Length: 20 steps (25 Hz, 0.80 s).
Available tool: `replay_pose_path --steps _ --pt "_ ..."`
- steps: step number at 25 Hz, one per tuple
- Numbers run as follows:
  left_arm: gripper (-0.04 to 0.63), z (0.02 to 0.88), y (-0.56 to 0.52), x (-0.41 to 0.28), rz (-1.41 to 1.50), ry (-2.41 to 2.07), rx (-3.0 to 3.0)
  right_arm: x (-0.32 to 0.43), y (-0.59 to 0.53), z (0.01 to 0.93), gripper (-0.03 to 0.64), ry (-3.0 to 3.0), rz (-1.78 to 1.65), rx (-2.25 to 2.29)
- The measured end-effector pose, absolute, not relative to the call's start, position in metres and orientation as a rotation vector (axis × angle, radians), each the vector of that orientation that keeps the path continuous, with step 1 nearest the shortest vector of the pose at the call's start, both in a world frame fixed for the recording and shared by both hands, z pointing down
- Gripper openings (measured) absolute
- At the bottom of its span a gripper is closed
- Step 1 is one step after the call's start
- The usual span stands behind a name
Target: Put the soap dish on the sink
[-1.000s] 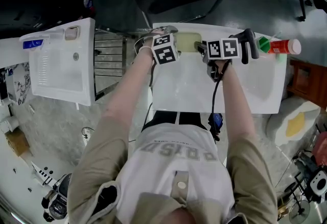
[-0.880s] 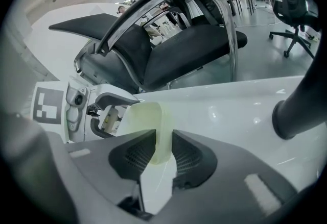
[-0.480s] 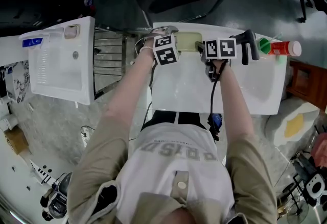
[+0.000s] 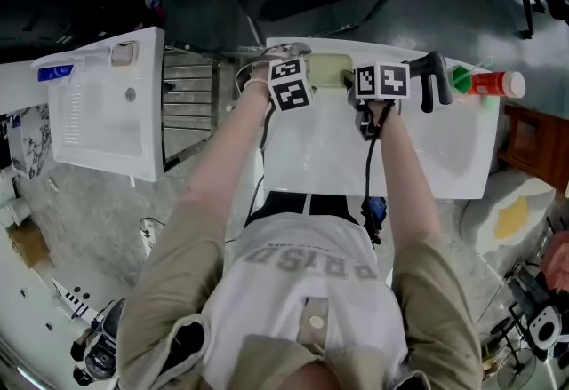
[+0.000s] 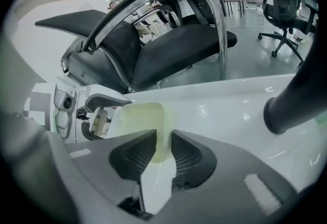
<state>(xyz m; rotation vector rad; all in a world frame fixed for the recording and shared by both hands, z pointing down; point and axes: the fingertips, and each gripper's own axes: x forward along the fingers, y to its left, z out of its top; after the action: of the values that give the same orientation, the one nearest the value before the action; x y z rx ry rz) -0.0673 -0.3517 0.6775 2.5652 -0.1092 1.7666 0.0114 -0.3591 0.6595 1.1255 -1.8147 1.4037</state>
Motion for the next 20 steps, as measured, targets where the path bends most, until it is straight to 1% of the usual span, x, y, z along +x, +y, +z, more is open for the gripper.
replay_pose_path --steps 9,14,20 --pt "0.408 0.6776 -0.3541 -0.0653 1.764 -0.105 2.549 0.0143 -0.3608 0.6595 0.103 -1.762 1.352 1.143" --pt "0.408 0.6796 -0.3547 -0.0652 1.774 -0.094 2.54 0.017 -0.3619 0.6612 0.111 -1.739 1.265 1.142" --pt "0.408 0.6832 -0.3534 -0.0667 1.785 -0.085 2.541 0.0208 -0.3633 0.662 0.097 -1.732 1.208 1.142"
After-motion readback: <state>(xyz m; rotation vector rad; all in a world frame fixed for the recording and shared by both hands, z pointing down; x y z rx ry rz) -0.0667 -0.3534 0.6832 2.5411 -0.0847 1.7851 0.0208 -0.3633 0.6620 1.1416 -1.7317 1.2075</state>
